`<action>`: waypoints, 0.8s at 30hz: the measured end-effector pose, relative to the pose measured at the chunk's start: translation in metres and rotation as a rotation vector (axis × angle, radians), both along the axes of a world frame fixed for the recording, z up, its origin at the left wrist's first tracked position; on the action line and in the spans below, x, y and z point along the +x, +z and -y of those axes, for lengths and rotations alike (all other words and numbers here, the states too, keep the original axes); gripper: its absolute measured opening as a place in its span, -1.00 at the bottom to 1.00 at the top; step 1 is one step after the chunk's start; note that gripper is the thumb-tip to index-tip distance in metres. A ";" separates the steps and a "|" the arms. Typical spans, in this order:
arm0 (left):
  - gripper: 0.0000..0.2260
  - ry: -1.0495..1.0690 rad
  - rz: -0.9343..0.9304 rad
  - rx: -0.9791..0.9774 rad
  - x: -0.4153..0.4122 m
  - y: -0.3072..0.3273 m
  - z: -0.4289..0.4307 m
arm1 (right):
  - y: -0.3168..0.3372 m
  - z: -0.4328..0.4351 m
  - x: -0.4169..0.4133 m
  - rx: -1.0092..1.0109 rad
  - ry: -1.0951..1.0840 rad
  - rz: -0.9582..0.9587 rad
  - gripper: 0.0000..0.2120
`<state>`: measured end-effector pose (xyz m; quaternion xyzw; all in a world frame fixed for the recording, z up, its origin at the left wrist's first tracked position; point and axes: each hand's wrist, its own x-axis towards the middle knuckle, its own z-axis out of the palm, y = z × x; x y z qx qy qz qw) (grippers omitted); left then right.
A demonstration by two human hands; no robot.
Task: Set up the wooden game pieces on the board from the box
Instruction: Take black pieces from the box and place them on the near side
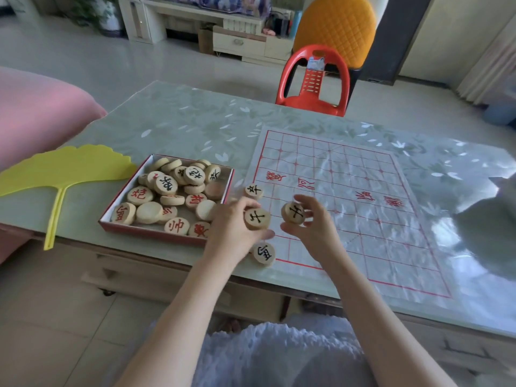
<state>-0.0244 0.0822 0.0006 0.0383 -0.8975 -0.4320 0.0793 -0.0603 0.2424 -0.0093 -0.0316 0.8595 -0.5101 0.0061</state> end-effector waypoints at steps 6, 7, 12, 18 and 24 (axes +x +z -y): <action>-0.49 -0.188 0.016 -0.152 0.015 -0.009 -0.072 | -0.005 -0.077 0.035 0.044 -0.115 0.032 -0.52; -0.48 -0.209 0.014 -0.173 0.015 -0.013 -0.080 | -0.007 -0.089 0.039 0.064 -0.136 0.037 -0.53; -0.43 -0.283 0.052 -0.327 0.009 -0.024 -0.105 | -0.019 -0.134 0.055 0.220 -0.233 0.077 -0.51; -0.42 -0.299 0.131 -0.412 0.001 -0.035 -0.108 | -0.030 -0.155 0.061 0.342 -0.288 0.177 -0.46; -0.42 -0.293 0.159 -0.410 -0.001 -0.040 -0.108 | -0.032 -0.152 0.062 0.353 -0.258 0.213 -0.45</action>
